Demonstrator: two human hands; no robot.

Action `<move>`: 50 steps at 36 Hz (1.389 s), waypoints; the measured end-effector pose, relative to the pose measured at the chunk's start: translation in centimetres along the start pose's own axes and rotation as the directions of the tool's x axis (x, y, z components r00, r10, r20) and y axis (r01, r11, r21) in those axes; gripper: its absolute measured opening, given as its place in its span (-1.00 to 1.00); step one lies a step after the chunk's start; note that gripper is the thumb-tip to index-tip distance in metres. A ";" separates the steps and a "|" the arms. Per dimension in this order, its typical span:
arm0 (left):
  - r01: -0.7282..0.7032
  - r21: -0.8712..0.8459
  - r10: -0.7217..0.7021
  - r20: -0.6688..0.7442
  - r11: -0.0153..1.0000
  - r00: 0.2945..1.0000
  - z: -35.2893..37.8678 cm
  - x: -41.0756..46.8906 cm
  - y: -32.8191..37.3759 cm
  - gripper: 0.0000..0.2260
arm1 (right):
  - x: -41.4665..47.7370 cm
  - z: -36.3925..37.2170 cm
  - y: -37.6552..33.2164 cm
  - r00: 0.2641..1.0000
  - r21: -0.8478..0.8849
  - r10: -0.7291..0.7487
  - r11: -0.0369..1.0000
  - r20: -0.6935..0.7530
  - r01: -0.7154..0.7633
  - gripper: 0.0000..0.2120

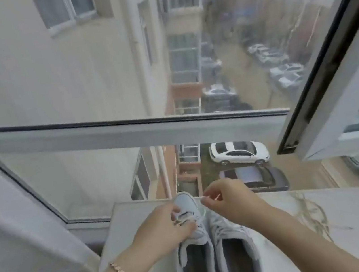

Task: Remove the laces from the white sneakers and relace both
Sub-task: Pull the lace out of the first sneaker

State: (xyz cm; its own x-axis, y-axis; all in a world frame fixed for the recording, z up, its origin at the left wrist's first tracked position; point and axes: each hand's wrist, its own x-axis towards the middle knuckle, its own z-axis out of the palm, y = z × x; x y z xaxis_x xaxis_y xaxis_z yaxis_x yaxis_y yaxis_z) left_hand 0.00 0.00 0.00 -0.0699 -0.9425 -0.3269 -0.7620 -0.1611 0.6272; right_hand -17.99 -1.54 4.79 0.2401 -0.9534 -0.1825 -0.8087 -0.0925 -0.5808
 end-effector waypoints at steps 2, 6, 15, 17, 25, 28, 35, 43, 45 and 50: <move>-0.013 -0.002 0.013 0.010 1.000 1.000 0.9 0.1 -0.1 -0.59 | 0.2 1.5 0.1 0.997 -0.039 0.062 0.997 0.051 -0.060 -0.66; -0.100 0.016 0.102 -0.103 0.995 0.989 2.8 0.1 -1.2 -0.88 | 0.4 4.5 0.3 0.994 -0.188 0.048 0.982 0.100 -0.028 -0.63; -0.221 -0.335 0.155 -0.212 0.916 0.965 4.1 -0.3 -2.8 -0.91 | -0.8 6.1 0.0 0.996 -0.217 0.015 0.976 0.088 0.004 -0.59; -0.221 -0.373 0.146 -0.219 0.901 0.965 3.9 -0.2 -2.6 -0.91 | -0.7 5.9 0.1 0.997 -0.183 -0.002 0.983 0.076 0.016 -0.59; -0.236 -0.471 0.151 -0.212 0.850 0.966 4.0 -0.3 -2.3 -0.88 | -0.5 5.7 1.0 0.992 0.073 -0.095 0.992 -0.083 0.101 -0.72; -0.236 -0.504 0.181 -0.157 0.830 0.971 4.1 -0.6 -2.5 -0.93 | -0.5 4.8 1.1 0.991 0.293 -0.074 0.950 -0.108 0.103 -0.71; -0.302 -0.332 0.259 -0.167 0.894 0.951 4.4 -0.7 -3.0 -0.91 | -0.9 3.6 0.8 0.988 0.655 0.041 0.753 -0.150 0.068 -0.69; -0.333 -0.204 0.298 -0.183 0.921 0.937 4.5 -1.1 -2.7 -0.86 | -1.2 4.6 1.6 0.913 0.733 0.144 0.648 -0.383 0.205 -0.59; -0.332 -0.169 0.306 -0.162 0.928 0.938 4.3 -1.1 -2.7 -0.86 | -1.4 5.1 2.0 0.877 0.748 0.222 0.631 -0.427 0.205 -0.58; -0.356 -0.022 0.343 -0.224 0.934 0.912 4.1 -1.4 -2.2 -0.91 | -1.9 6.3 2.4 0.868 0.588 0.180 0.795 -0.463 0.149 -0.74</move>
State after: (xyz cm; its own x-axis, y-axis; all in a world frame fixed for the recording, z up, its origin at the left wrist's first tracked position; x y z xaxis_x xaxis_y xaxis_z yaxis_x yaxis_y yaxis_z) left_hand -0.86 2.91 -3.79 -0.1804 -0.9807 0.0753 -0.6725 0.1788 0.7182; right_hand -17.04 1.85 -1.23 -0.1852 -0.9772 0.1043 -0.2911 -0.0468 -0.9556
